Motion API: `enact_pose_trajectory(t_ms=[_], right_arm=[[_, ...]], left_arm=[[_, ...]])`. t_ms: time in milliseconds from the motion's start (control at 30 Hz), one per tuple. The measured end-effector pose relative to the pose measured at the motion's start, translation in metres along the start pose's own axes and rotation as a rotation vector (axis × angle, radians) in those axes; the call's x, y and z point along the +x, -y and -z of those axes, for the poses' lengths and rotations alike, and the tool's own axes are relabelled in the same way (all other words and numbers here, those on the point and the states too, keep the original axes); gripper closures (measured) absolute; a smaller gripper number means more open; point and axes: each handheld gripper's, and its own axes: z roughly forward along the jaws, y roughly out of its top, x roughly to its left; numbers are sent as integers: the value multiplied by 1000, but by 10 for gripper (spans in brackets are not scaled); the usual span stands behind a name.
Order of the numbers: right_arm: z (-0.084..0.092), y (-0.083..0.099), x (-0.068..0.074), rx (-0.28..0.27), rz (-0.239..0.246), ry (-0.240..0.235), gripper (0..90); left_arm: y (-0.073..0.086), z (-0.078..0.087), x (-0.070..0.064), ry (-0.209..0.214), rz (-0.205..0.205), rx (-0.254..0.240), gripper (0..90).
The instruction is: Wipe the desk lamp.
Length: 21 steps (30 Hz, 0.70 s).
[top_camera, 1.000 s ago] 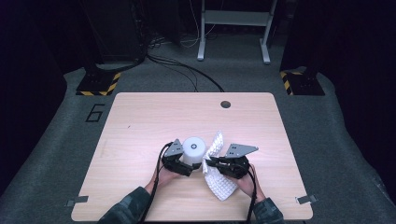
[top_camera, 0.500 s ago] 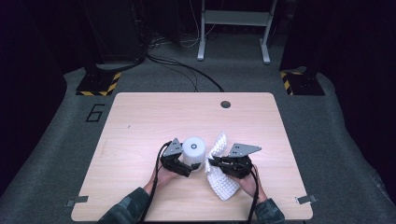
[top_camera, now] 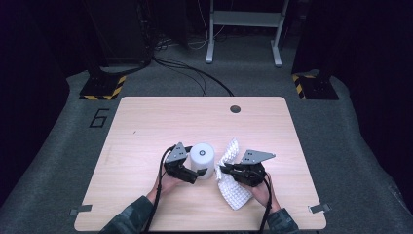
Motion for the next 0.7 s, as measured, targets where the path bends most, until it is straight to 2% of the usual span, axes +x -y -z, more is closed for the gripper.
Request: enact_pose_trajectory(t_ms=[67, 267, 400, 433, 500, 533, 700], right_arm=[[2, 1, 0, -1, -6, 4, 846], [6, 3, 0, 5, -14, 16, 845], [9, 3, 0, 2, -18, 27, 845], [10, 3, -1, 2, -18, 31, 845], [12, 3, -2, 2, -24, 43, 846], [13, 3, -2, 2, -27, 51, 845], [16, -1, -7, 4, -42, 86, 846]], left_arm=[[-2, 3, 1, 0, -14, 1, 0], [-7, 10, -1, 0, -6, -12, 0], [-9, 15, -1, 11, -13, 3, 0], [-8, 15, -3, 0, -10, -11, 0], [-9, 19, -2, 6, -25, 0, 0], [-10, 19, -3, 6, -13, -3, 0], [-10, 25, -2, 6, -18, -2, 0]])
